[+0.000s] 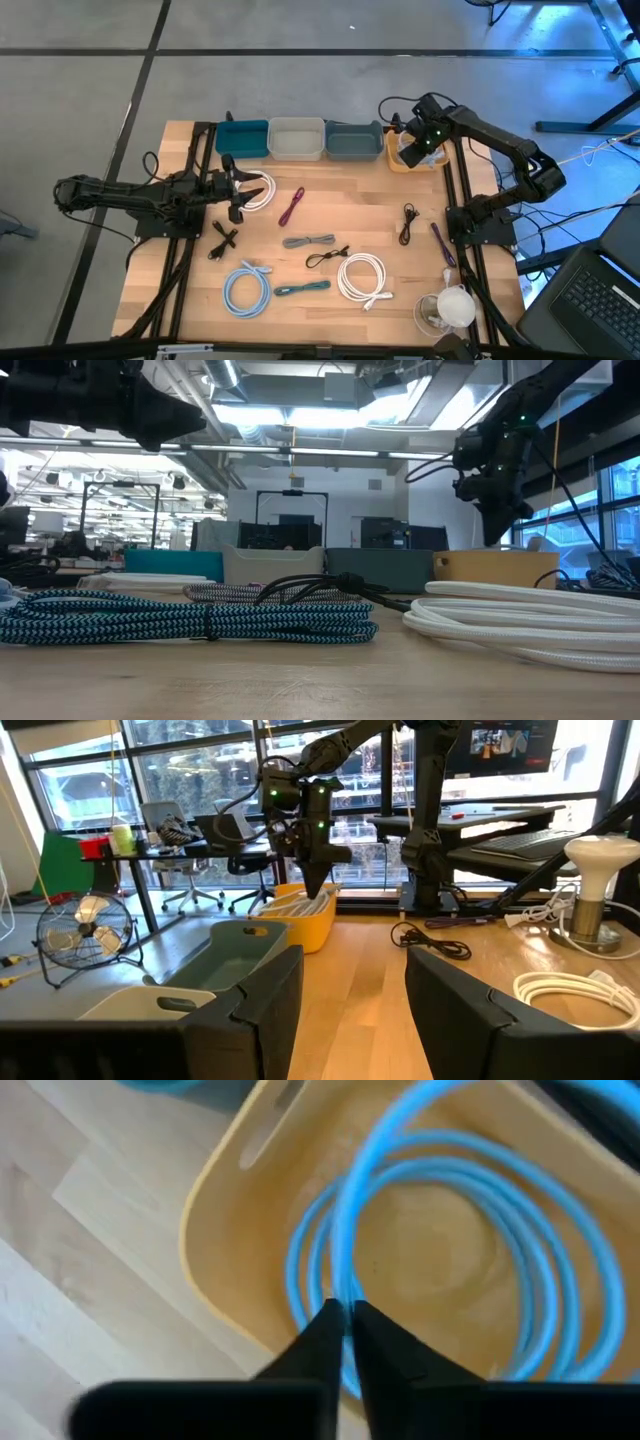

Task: Pick & Place USB Port
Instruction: Put the blue HDMI cable into the yellow bin

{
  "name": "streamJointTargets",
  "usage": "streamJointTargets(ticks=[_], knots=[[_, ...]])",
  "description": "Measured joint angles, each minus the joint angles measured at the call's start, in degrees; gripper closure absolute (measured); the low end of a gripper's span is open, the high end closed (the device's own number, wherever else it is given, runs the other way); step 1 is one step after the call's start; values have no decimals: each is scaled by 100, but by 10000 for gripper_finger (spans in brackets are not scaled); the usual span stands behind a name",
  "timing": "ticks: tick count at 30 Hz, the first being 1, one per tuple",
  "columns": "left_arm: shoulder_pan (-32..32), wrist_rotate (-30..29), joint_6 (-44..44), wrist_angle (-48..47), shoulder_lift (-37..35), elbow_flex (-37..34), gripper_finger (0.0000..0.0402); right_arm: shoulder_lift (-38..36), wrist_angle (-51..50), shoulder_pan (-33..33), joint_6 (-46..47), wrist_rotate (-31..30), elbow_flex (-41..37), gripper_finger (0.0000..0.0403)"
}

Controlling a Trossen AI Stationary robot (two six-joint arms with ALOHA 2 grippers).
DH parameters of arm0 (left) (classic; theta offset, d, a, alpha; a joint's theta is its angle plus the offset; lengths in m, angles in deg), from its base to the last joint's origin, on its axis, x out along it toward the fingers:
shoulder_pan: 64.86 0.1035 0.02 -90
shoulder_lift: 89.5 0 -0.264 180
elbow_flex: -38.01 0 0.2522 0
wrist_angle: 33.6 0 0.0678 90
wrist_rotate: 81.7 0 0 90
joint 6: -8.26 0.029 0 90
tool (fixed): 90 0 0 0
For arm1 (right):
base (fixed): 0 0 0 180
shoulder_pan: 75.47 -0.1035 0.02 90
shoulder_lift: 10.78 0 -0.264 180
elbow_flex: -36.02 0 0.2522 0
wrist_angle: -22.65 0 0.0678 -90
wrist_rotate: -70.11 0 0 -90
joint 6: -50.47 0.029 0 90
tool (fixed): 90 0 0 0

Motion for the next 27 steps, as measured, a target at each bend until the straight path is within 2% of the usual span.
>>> streamJointTargets(ticks=[8,15,23,27], knots=[[0,-2,0,0,0,0,233,0,-20,0,-77,21,0,395],[0,-2,0,0,0,0,233,-116,-401,-192,-291,685,0,400],[0,-2,0,0,0,0,233,-683,-443,-460,-299,689,-2,388],[0,-2,2,-2,0,0,233,-938,-464,-561,-285,195,-2,392]])
